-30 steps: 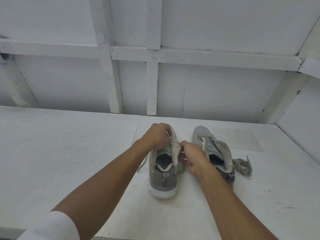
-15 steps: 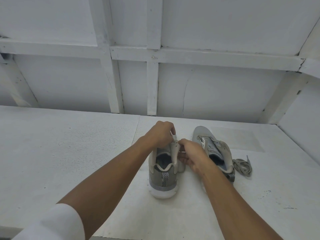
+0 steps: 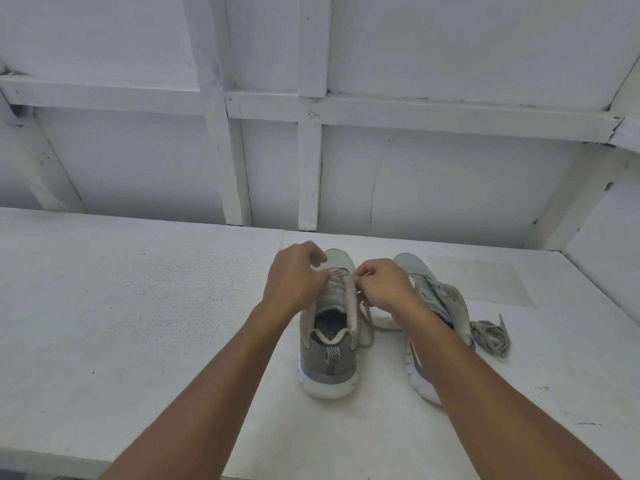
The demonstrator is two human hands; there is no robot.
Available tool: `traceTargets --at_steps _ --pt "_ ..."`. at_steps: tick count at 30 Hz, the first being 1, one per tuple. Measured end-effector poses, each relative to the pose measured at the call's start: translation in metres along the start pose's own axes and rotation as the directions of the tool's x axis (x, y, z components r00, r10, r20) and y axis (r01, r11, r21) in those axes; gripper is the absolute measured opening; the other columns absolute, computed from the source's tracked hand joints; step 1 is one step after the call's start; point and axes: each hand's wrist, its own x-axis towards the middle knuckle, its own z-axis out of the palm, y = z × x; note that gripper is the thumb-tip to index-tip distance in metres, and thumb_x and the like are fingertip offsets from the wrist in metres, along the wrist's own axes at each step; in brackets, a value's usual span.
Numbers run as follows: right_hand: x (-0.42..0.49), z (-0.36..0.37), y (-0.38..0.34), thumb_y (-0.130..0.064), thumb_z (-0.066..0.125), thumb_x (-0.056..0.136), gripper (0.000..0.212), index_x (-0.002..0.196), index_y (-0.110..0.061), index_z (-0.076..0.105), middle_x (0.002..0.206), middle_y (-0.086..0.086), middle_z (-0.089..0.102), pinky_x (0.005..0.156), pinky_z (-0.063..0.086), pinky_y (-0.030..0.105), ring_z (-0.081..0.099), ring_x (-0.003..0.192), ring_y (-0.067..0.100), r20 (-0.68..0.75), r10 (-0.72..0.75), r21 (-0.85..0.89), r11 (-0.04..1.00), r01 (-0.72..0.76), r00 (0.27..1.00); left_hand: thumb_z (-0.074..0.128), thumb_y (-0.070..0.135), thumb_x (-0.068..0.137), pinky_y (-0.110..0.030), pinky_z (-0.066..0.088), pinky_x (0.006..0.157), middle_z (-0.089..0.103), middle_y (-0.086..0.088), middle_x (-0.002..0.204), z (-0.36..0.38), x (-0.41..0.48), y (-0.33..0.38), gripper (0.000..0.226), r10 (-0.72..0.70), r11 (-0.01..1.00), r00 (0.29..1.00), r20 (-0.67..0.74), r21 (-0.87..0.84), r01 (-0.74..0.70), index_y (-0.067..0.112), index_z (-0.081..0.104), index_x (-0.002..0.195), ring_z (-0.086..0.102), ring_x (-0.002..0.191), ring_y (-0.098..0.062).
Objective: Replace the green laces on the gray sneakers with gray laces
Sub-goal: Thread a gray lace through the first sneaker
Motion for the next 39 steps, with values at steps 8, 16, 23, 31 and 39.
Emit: traceTargets --at_steps 8,16,23,31,39 --pt "0.016 -0.043 -0.020 0.002 0.033 0.096 0.022 0.085 -0.007 0.049 0.082 0.012 0.062 0.067 0.057 0.037 0.067 0.061 0.022 -0.120 0.002 0.383 0.923 0.045 0.993 0.065 0.041 0.089 -0.024 0.051 0.074 0.068 0.010 0.096 0.013 -0.026 -0.026 0.020 -0.170 0.966 0.985 0.002 -0.196 0.167 0.026 0.069 0.101 0.063 0.087 -0.007" --pt "0.022 -0.084 -0.038 -0.010 0.049 0.092 0.019 0.088 -0.024 0.061 0.078 -0.004 0.059 0.046 0.035 0.021 0.046 0.053 0.010 -0.328 -0.207 0.358 0.876 0.323 0.922 0.058 0.048 0.092 -0.021 0.052 0.080 0.071 0.013 0.100 0.026 -0.041 -0.026 0.029 -0.197 0.926 0.979 -0.057 -0.340 0.167 0.031 0.072 0.111 0.064 0.091 -0.002" --pt "0.004 -0.022 -0.005 -0.027 0.058 0.094 0.014 0.099 -0.025 0.072 0.099 -0.003 0.064 0.074 0.049 0.032 0.060 0.086 0.020 0.179 -0.295 -0.589 0.732 0.343 0.938 0.058 0.050 0.091 -0.025 0.053 0.083 0.072 0.015 0.098 0.028 -0.043 -0.029 0.029 -0.222 0.904 0.974 -0.052 -0.385 0.186 0.033 0.073 0.110 0.064 0.092 0.001" --pt "0.007 -0.060 -0.015 -0.024 0.059 0.094 0.014 0.089 -0.017 0.070 0.090 -0.006 0.072 0.060 0.038 0.026 0.046 0.063 0.009 -0.014 -0.020 0.292 0.956 0.024 1.000 0.060 0.045 0.092 -0.027 0.053 0.085 0.071 0.019 0.095 0.028 -0.043 -0.028 0.023 -0.232 0.887 0.971 -0.060 -0.423 0.186 0.031 0.073 0.103 0.063 0.092 0.003" --pt "0.002 -0.063 -0.015 -0.022 0.057 0.096 0.019 0.087 -0.011 0.069 0.089 -0.002 0.070 0.053 0.035 0.023 0.044 0.062 0.010 -0.025 -0.009 0.381 0.924 0.018 1.000 0.063 0.030 0.088 -0.030 0.053 0.088 0.068 0.011 0.107 0.019 -0.023 -0.016 0.023 -0.215 0.922 0.976 -0.018 -0.335 0.197 0.025 0.068 0.110 0.063 0.093 -0.006"
